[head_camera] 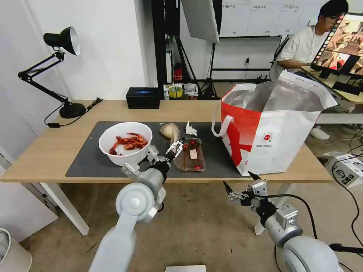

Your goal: Pick up the trash from the table and place it into the takeout bag.

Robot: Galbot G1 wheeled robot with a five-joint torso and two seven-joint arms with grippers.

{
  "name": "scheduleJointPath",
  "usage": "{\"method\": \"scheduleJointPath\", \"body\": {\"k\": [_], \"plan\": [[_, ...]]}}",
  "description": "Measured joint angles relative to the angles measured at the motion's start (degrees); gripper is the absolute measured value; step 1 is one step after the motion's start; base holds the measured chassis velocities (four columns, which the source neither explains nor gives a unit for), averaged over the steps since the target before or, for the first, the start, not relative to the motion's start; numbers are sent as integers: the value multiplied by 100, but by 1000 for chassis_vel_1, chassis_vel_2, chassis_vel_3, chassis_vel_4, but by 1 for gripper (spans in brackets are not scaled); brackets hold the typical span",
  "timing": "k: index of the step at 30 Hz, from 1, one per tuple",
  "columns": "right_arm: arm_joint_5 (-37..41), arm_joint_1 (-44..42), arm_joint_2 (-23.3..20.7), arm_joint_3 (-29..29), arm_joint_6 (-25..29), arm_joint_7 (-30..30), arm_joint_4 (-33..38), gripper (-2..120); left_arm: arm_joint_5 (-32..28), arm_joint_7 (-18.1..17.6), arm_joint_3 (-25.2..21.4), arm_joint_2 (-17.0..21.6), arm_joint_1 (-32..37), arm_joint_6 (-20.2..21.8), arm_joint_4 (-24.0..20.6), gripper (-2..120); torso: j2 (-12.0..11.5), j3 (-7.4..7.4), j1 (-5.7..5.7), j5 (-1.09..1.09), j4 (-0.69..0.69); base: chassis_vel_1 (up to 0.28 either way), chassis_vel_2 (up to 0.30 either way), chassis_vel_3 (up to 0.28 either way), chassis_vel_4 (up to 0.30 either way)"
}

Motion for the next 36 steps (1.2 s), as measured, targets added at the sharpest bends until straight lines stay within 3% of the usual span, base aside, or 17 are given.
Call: {"method": "scheduleJointPath", "body": {"k": [24,31,33,36], "plan": [[6,-184,65,145,34,-2,109,100,194,75,432,-279,-130,59,186,100,1,0,0,0,0,0,0,0,0],[-12,-241,94,163,62,-5,148,100,611,360,448,25,-159,207,159,100,1,0,0,0,0,0,0,0,0],[5,-232,77,197,64,-4,174,100,974,743,461,323,-230,284,180,99,1,0,0,-1,0,0,0,0,0],[25,-221,55,215,66,-3,178,100,1280,1016,520,588,-317,315,210,93,1,0,0,-1,0,0,0,0,0]]}}
